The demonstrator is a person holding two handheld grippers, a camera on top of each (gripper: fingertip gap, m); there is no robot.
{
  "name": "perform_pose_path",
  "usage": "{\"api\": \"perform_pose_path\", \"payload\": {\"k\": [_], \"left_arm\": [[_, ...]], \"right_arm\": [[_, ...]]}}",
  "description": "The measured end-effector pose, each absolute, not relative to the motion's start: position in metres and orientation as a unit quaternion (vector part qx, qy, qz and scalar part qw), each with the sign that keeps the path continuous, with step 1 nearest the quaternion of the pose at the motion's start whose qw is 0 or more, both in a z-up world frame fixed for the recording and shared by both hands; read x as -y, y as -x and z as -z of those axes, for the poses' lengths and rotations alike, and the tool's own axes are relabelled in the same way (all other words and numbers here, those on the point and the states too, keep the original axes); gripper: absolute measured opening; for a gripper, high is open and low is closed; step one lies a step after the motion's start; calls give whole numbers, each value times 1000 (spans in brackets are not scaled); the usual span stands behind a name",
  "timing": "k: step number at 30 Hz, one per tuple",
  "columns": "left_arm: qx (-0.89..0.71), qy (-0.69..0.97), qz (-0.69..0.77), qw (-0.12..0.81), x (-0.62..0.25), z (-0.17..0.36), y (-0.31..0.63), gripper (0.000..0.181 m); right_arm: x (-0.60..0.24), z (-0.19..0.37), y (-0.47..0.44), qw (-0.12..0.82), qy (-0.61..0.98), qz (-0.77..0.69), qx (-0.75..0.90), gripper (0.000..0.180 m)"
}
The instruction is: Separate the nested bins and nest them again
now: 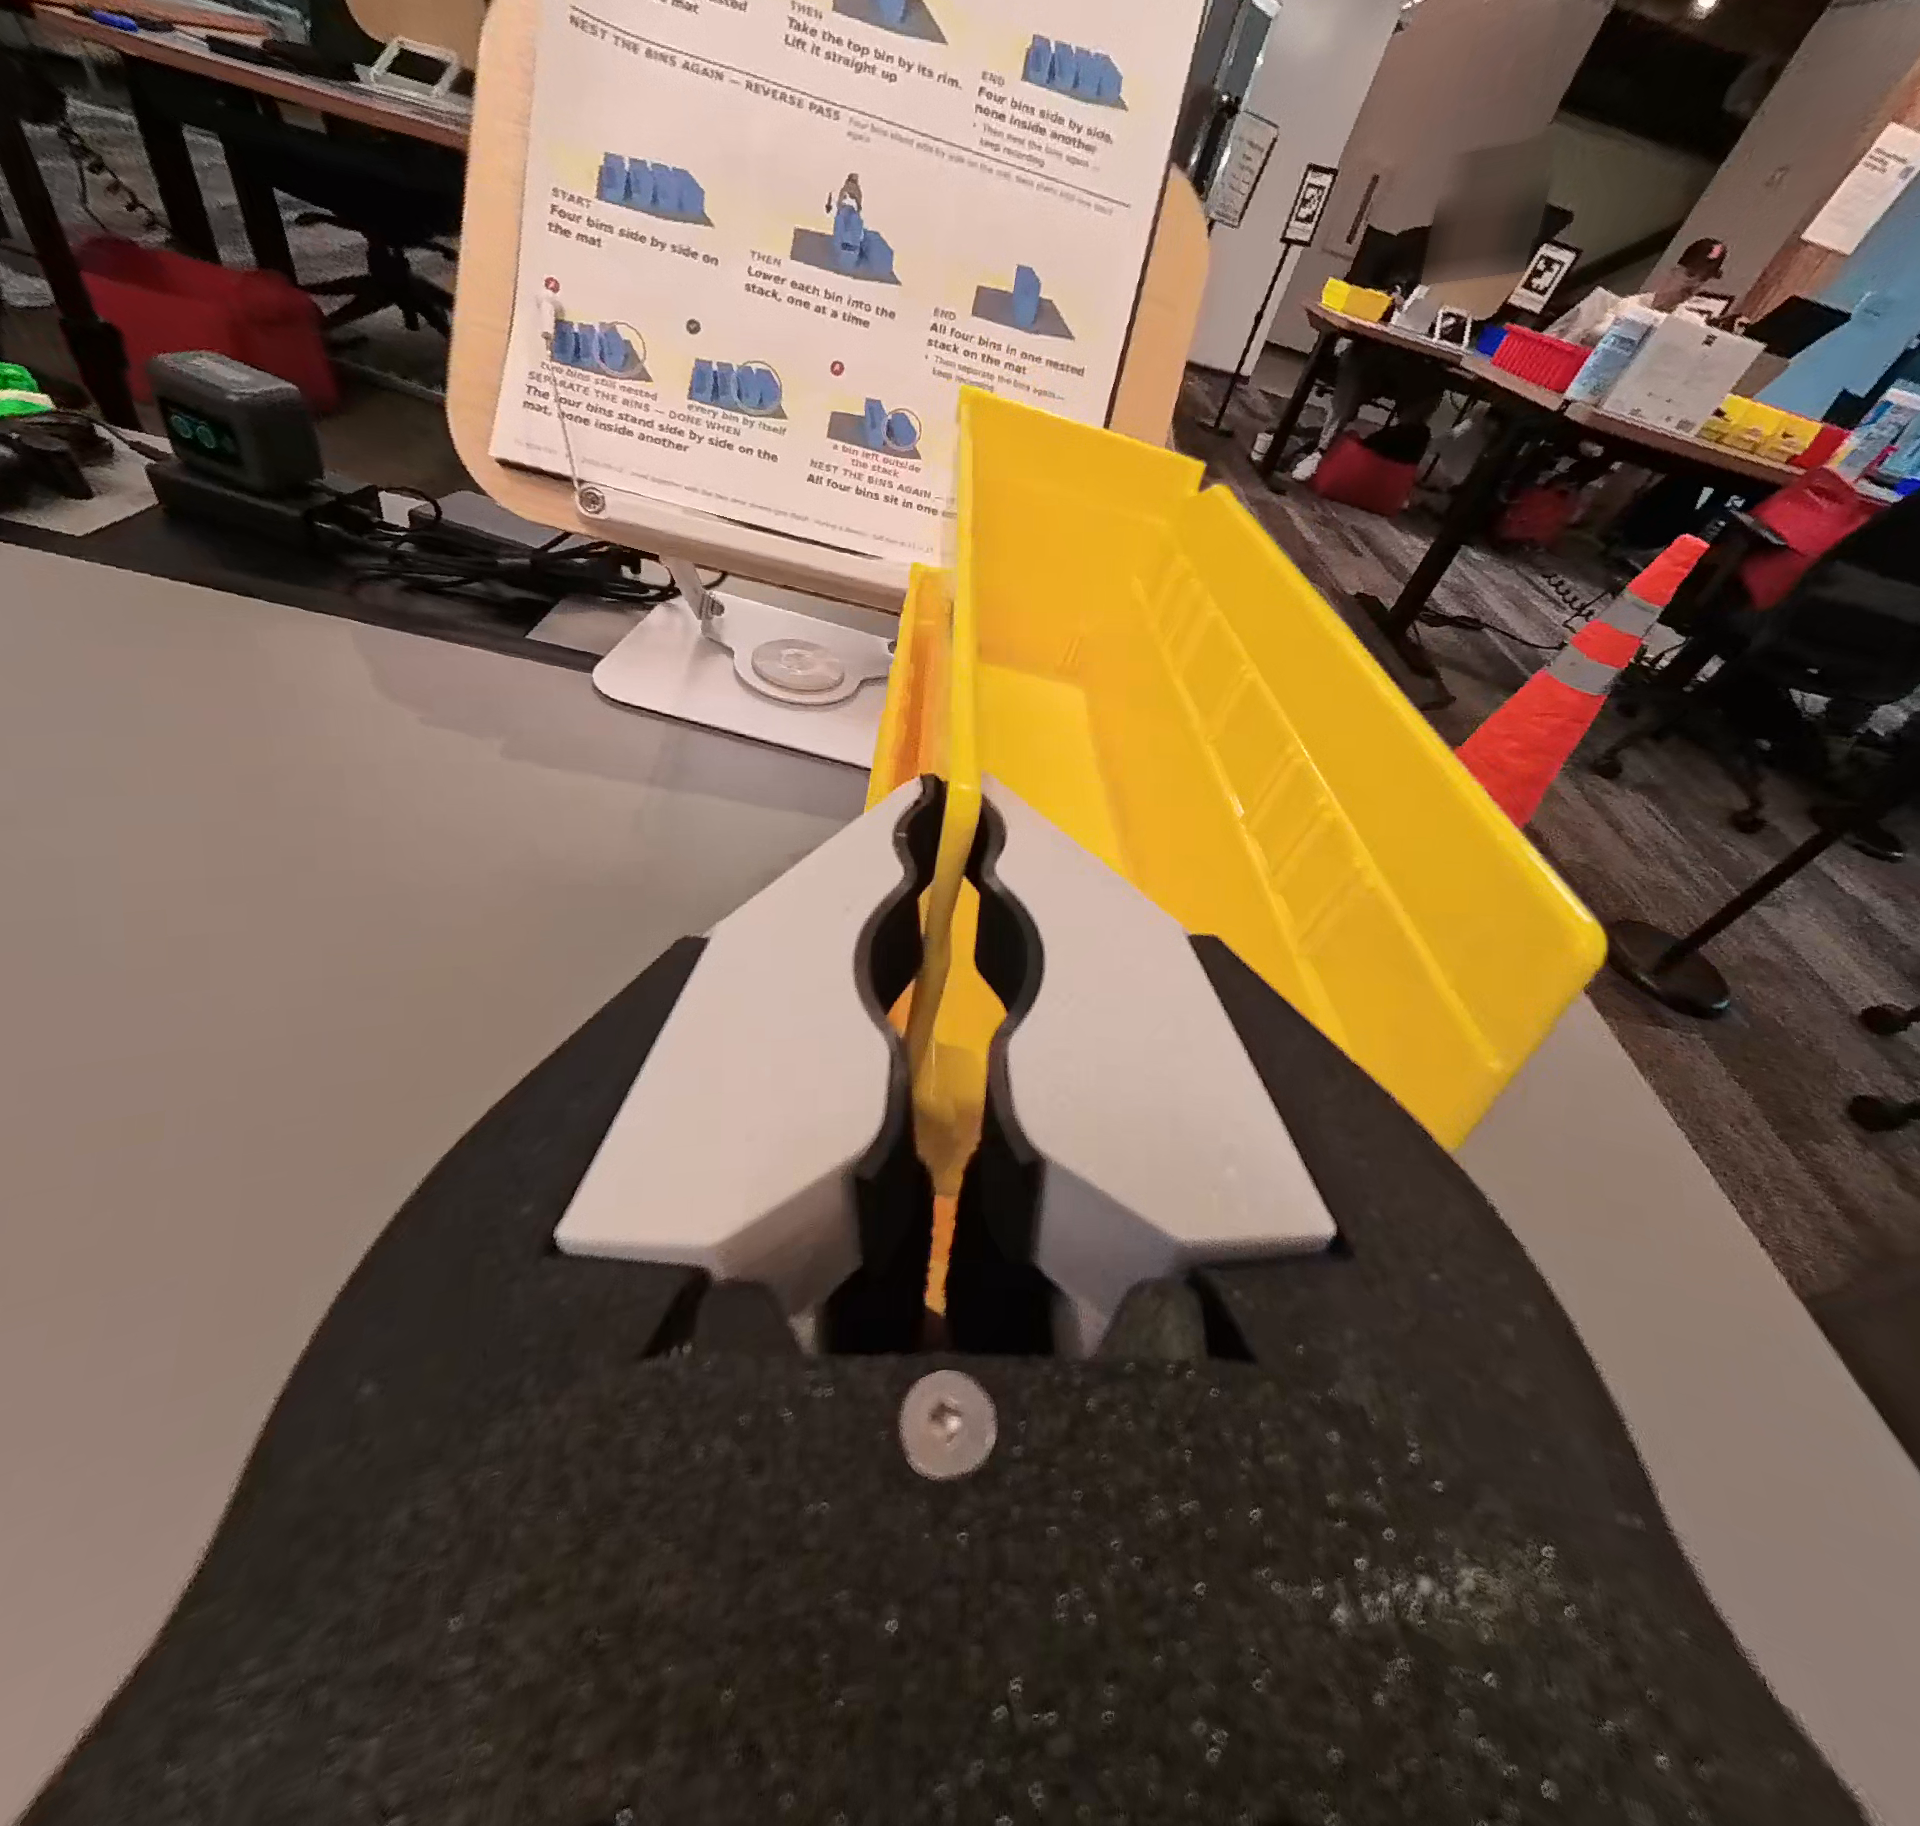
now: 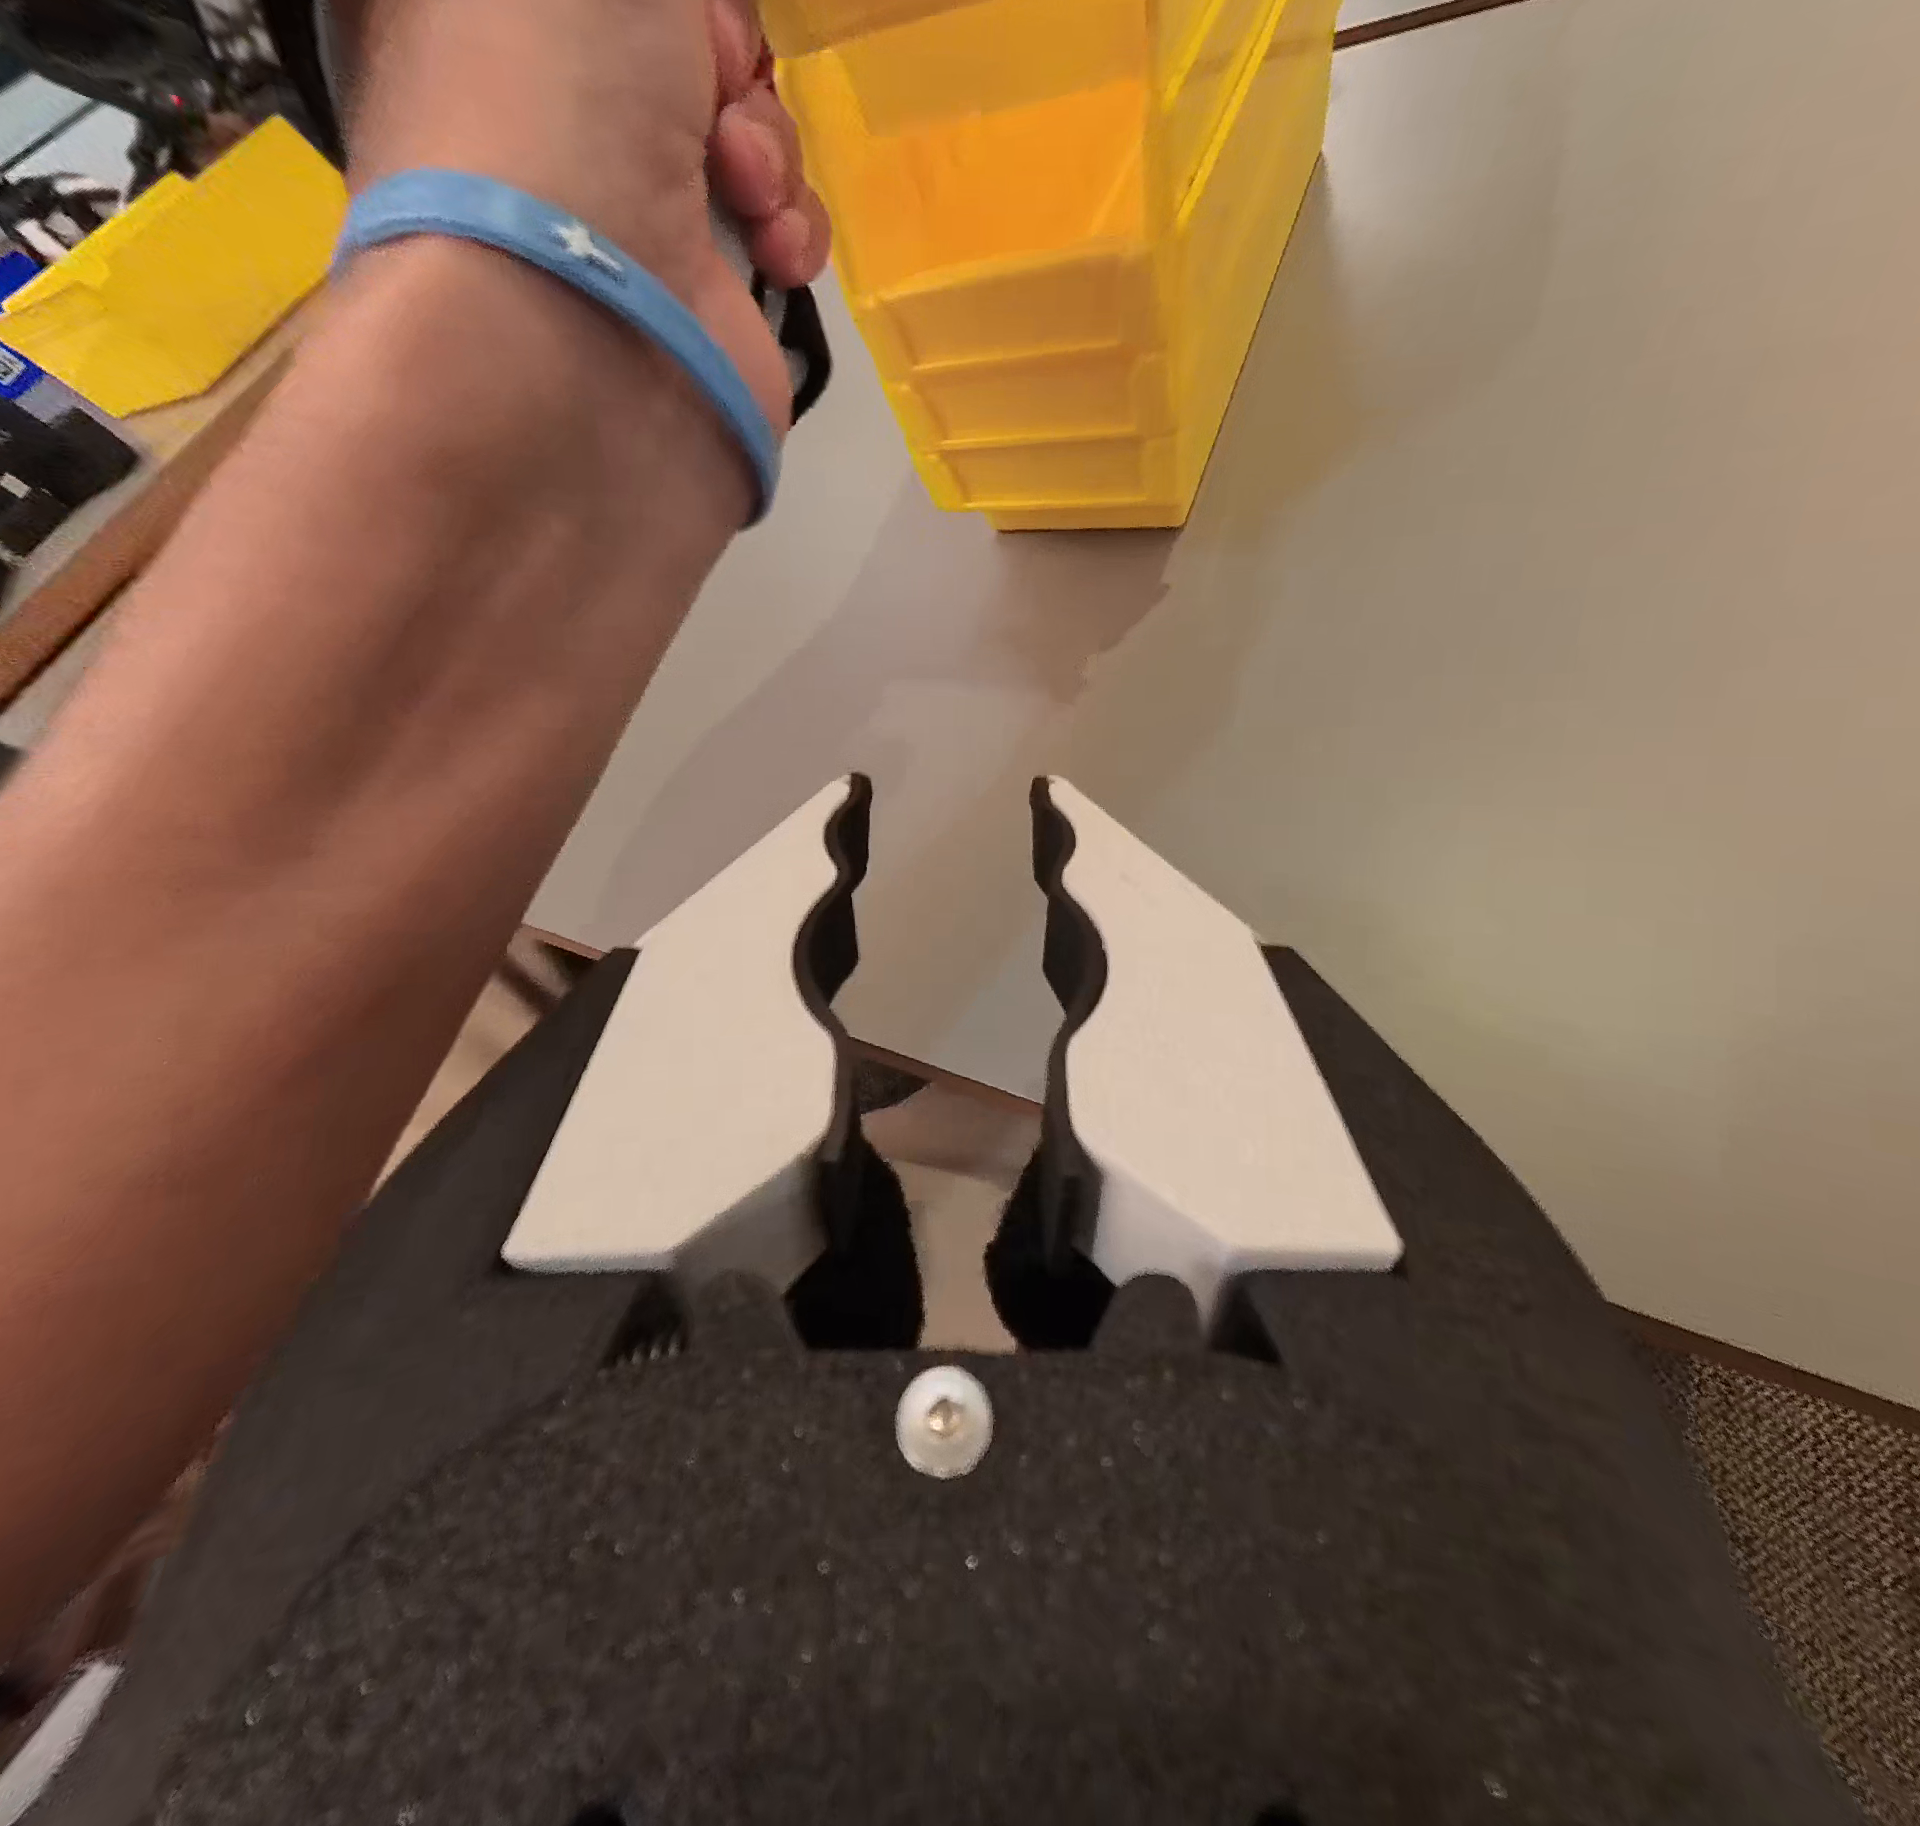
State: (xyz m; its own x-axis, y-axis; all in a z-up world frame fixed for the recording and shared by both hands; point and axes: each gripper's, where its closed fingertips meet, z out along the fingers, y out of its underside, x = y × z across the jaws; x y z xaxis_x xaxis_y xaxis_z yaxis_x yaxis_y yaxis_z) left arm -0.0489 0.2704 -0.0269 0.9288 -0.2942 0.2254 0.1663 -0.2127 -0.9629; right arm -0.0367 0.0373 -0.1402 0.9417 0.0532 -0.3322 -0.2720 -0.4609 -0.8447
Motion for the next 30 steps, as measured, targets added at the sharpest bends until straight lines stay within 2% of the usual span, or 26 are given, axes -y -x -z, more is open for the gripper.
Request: {"api": "perform_pose_path", "payload": {"k": [12, 18, 21, 22, 23, 24, 26, 30], "left_arm": [[-76, 767, 170, 614, -269, 69, 49, 1], [-121, 749, 188, 624, -258, 55, 59, 12], [-197, 740, 195, 613, -246, 53, 72, 24], [-232, 740, 182, 605, -242, 57, 83, 36], [-254, 744, 153, 599, -242, 62, 103, 22], [-273, 742, 133, 598, -241, 66, 125, 21], [-334, 737, 166, 564, -220, 78, 156, 37], [-358, 781, 122, 497, -189, 124, 258, 27]], "right_arm": [[-39, 147, 42, 502, 849, -156, -57, 31], [-40, 150, 46, 496, 854, -150, -51, 31], [-41, 152, 45, 494, 855, -147, -48, 31], [-40, 152, 45, 494, 856, -147, -48, 31], [-39, 152, 45, 495, 856, -145, -49, 31], [-40, 153, 45, 493, 856, -146, -48, 31], [-41, 154, 47, 491, 857, -147, -45, 32], [-41, 160, 52, 481, 866, -132, -30, 37]]}}
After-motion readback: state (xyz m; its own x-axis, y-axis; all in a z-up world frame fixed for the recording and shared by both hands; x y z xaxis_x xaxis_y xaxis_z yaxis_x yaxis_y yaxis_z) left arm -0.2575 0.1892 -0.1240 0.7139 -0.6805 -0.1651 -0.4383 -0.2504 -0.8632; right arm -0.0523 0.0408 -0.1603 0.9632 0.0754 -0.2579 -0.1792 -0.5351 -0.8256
